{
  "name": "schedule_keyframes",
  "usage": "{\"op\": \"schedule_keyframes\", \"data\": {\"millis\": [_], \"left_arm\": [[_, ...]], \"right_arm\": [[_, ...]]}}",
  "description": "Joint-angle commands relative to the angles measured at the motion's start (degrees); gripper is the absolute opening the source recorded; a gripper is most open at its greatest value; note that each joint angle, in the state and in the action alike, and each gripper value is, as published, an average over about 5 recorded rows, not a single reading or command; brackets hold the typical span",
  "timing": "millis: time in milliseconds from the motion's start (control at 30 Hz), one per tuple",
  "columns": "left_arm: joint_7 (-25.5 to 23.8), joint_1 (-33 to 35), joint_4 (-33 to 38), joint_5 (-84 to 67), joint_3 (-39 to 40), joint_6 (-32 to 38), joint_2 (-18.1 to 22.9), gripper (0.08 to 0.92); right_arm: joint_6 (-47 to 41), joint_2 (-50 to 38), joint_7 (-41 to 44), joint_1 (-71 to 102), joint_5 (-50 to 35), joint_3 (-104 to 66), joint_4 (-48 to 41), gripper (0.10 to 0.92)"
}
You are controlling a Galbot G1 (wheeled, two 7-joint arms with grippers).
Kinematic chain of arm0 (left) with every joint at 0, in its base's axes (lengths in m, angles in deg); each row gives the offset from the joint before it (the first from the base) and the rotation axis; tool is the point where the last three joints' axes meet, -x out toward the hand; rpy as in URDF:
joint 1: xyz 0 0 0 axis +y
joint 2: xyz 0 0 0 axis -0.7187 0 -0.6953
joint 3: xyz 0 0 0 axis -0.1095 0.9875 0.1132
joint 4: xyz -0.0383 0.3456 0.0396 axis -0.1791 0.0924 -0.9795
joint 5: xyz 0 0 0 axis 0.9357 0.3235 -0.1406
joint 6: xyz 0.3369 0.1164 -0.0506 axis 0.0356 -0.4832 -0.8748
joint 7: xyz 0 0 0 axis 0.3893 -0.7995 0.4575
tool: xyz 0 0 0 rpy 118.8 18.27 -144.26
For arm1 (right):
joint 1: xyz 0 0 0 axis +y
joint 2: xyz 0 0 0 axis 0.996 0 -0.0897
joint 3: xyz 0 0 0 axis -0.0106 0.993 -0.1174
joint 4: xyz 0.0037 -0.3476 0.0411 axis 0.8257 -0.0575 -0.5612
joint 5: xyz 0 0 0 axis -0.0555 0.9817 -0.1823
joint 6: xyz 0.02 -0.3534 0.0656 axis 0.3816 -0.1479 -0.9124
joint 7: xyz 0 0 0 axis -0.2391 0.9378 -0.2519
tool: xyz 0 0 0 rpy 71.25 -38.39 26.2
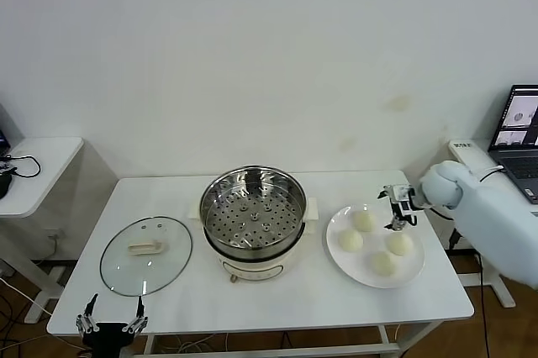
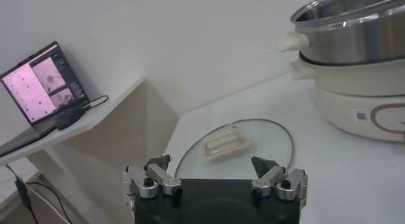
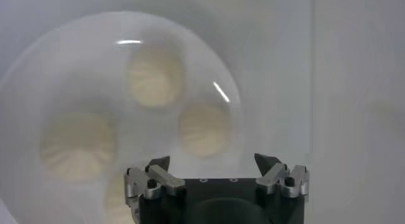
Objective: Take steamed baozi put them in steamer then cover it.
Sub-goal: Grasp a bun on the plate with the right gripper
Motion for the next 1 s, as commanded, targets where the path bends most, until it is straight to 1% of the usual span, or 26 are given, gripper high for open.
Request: {"op": "schedule_keyframes", "data": {"millis": [33,267,600,867,1000], "left_arm": [[0.21,-0.46,0.27,-0.84,-0.92,-0.01,0.01,0.823],[0.01,-0.56,0.73,-0.98,-1.42,-0.07,-0.05,0.823],[0.01,-0.55,0.89,-1.13,-1.92,-0.04,-0.24,0.823],[0.02,-0.78,0.86,-1.13,-1.82,-0.03,-0.34,0.823],[0.04,-0.77,1.11,-1.14,-1.70,0.00,-0.27,0.823]], "right_arm": [[1.15,6.20,2.32,-4.42,1.34,6.02,-9.50,0.823],[1.66,10.42,1.37,-3.50,3.33,4.31,-14.49,0.823],[2.00,14.78,0.25,-2.99,5.37,3.08,-19.35,0.817],[1.54,15.97,0.37,-2.85,5.77,3.19,-20.03,0.736],[1.32,16.11,0.33,-2.94,5.82,3.29,-20.08,0.659]]}}
